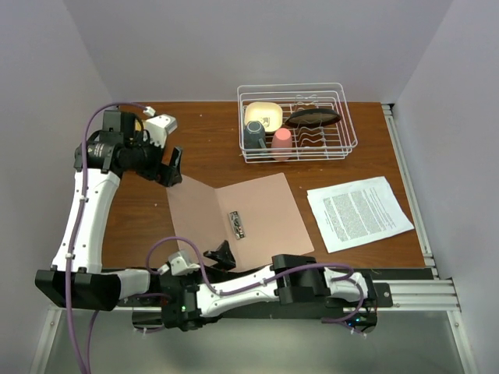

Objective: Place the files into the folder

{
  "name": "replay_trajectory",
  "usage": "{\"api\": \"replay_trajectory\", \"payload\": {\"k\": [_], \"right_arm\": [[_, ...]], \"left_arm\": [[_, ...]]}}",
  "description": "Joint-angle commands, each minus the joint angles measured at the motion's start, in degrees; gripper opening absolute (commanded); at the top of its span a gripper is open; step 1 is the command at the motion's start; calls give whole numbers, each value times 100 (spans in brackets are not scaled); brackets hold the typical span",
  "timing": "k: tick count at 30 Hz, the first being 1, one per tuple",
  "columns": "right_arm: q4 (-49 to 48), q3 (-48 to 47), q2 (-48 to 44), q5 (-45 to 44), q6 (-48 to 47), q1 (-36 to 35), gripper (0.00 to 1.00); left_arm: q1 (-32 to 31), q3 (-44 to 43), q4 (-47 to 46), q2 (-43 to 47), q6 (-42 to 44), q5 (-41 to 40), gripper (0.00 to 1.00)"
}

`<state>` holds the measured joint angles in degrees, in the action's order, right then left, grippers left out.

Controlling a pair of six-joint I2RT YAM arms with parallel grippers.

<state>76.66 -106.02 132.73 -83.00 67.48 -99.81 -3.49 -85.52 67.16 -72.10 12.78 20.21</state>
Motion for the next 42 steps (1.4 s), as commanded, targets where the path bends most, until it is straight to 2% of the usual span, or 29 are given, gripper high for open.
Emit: {"api": "replay_trajectory", "payload": {"k": [1, 6, 12, 14, 15, 17, 18, 19, 26, 28, 29, 30, 31, 32, 33, 35, 37, 38, 39, 40, 41, 42], "right_arm": [[560, -656, 297, -735, 151, 58, 99], [411, -579, 79, -524, 178, 23, 99], [-431, 396, -921, -15, -216, -363, 99], [-1283, 860, -1221, 284, -603, -416, 99], [-1546, 1011, -1345, 389, -927, -443, 99], [-2198, 1380, -1696, 635, -1201, -452, 99], [-2313, 1478, -1802, 680, -1307, -486, 99], [-2401, 1566, -2020, 715, -1325, -504, 99], [-1954, 2487, -3066, 1005, -650, -504, 99], [-1518, 2638, -3243, 1058, -194, -496, 99], [-1236, 2700, -3305, 1032, 417, -487, 99], [-920, 2709, -3436, 1014, 763, -408, 99], [-212, 2727, -3507, 1005, 1140, -321, 99], [135, 2779, -3578, 1049, 1936, -76, 99], [486, 2840, -3822, 1180, 2170, 83, 99], [543, 3209, -4191, 1382, 2505, 634, 99], [37, 3804, -4929, 1758, 2393, 1110, 99], [-237, 4017, -5210, 1926, 2027, 1696, 99], [-518, 4228, -5813, 2102, 1780, 2015, 99], [-1104, 4612, -6115, 2382, 1490, 2340, 99], [-1310, 4773, -6397, 2498, 1087, 2944, 99], [-1529, 4922, -6721, 2595, 857, 3228, 99]], "left_arm": [[6, 350, -168, 161, 94, -140, 100], [6, 1026, -519, 310, 102, -350, 100], [6, 1431, -800, -76, 243, -352, 100], [6, 1511, -853, -373, 313, -106, 91], [6, 1538, -871, -489, 305, 69, 78], [6, 1512, -888, -830, 304, 167, 65], [6, 1477, -923, -911, 270, 133, 60], [6, 1459, -958, -964, 269, 98, 58], [6, 1231, -1450, -1385, 164, -561, 59], [6, 1143, -1556, -1465, 120, -851, 59], [6, 1116, -1669, -1474, 103, -974, 59], [6, 1055, -1679, -1474, 102, -1192, 60], [6, 1011, -1740, -1457, 102, -1351, 60], [6, 932, -1776, -1439, 76, -1518, 61], [6, 879, -1820, -1422, 59, -1876, 61], [6, 757, -1960, -1343, 32, -2168, 64], [6, 659, -2013, -1299, 32, -2293, 66], [6, 528, -2013, -1298, 15, -2302, 66], [6, 458, -1996, -1307, 6, -2302, 66], [6, 387, -1935, -1324, 6, -2285, 67], [6, 239, -1899, -1342, 6, -2241, 67], [6, 141, -1847, -1360, 14, -2214, 67]]}}
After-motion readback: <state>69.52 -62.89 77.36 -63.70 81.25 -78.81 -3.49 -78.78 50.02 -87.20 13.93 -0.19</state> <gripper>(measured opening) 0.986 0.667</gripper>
